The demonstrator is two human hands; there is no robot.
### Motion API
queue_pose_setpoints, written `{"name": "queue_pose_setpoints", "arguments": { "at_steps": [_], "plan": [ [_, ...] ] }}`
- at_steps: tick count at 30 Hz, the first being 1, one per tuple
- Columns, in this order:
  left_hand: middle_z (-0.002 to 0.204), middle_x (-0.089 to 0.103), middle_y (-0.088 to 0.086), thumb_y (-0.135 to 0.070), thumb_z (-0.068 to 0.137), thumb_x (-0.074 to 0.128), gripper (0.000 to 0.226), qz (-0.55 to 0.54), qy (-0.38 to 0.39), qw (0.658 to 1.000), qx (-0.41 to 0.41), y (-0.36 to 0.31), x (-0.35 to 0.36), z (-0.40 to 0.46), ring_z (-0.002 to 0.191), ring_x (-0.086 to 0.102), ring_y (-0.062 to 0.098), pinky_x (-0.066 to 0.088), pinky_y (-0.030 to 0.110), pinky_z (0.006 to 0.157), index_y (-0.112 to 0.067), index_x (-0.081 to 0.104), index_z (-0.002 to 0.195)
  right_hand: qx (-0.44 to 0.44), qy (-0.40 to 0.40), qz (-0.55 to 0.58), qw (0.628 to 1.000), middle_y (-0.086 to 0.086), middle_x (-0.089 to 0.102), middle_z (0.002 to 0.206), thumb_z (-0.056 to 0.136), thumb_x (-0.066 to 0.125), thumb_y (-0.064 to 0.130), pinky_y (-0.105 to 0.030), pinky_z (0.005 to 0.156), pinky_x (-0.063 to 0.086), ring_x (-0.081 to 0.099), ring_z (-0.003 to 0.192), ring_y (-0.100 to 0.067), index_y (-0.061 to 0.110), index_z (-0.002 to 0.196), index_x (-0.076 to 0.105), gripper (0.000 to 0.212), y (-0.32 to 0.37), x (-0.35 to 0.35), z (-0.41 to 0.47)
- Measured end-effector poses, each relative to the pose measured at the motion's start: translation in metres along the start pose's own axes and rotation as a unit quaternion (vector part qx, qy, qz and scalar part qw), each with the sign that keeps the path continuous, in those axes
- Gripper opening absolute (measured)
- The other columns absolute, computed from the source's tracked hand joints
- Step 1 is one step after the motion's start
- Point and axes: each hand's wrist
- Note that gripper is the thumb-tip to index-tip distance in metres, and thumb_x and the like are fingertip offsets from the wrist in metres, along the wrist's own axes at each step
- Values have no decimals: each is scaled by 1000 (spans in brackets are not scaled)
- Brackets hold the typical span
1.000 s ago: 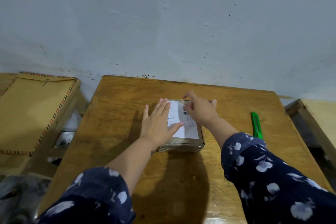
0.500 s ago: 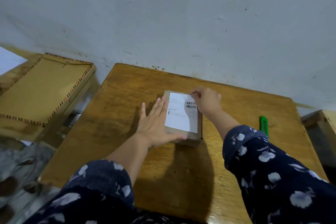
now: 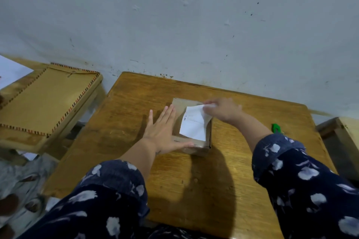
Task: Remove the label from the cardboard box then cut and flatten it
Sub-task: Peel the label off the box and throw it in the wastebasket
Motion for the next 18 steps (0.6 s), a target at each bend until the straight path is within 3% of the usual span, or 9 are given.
{"name": "queue_pose_setpoints", "arguments": {
  "at_steps": [3,6,9,11,15,18],
  "plan": [
    [159,-22,-2,-99,56,25,133,-1,-2,1000,-4,-1,0,-1,145,-22,14,-12,58,115,-15,-15,151,-28,-6,-67,997,2,51,136,77,58,65,-42,91,23,31,128,-26,50,113,60,39,2,3,-12],
    [158,-23,-3,-99,55,22,133,4,-2,1000,-6,-2,0,-2,145,-22,14,-12,58,114,-15,-16,151,-31,26,-52,998,-3,44,134,71,57,74,-43,92,24,26,129,-29,52,113,61,48,4,2,-15],
    [158,-24,-3,-100,54,21,133,5,-1,1000,-7,-1,1,-2,144,-23,13,-11,58,114,-15,-16,151,-34,89,-43,995,-11,33,141,83,59,48,-49,105,22,21,133,-34,50,126,52,43,5,-8,-13],
    [158,-24,-3,-100,55,22,133,5,0,1000,-8,-1,0,-2,144,-23,13,-12,58,114,-15,-17,151,-40,99,-34,994,-11,36,142,88,54,33,-54,110,21,22,133,-35,47,125,53,40,3,-13,-10],
    [159,-23,-3,-99,56,26,134,-7,2,1000,-8,-2,-2,-3,145,-22,14,-14,58,114,-15,-16,151,-44,-5,-38,998,4,63,112,87,60,45,-44,96,24,35,123,-24,42,92,68,9,6,-11,-11],
    [159,-22,-2,-99,55,27,135,-5,7,1000,-8,-1,-2,-1,145,-22,14,-14,58,114,-14,-15,151,-42,-46,-32,998,11,60,95,88,59,46,-40,88,23,37,117,-21,39,84,67,11,9,-7,-15]
  ]
}}
Point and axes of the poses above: each hand's wrist, its own z-axis towards the middle knuckle, its own x-axis out of the palm, y = z × x
